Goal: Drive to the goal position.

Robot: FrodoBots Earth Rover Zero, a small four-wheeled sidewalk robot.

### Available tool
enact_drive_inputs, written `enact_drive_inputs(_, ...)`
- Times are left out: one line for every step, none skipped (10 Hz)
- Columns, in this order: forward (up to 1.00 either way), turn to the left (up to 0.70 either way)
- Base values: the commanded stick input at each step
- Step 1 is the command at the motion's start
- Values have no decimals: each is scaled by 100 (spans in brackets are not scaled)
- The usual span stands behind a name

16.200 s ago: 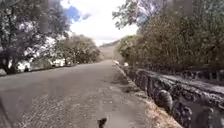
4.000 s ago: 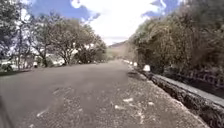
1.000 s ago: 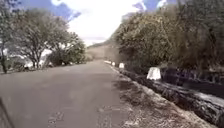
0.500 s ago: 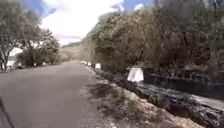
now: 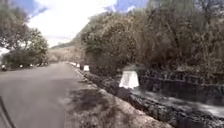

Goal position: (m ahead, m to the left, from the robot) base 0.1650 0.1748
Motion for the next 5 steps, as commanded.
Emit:
enact_drive_inputs(70, 27)
enact_drive_inputs(70, 27)
enact_drive_inputs(70, 27)
enact_drive_inputs(70, 27)
enact_drive_inputs(70, 27)
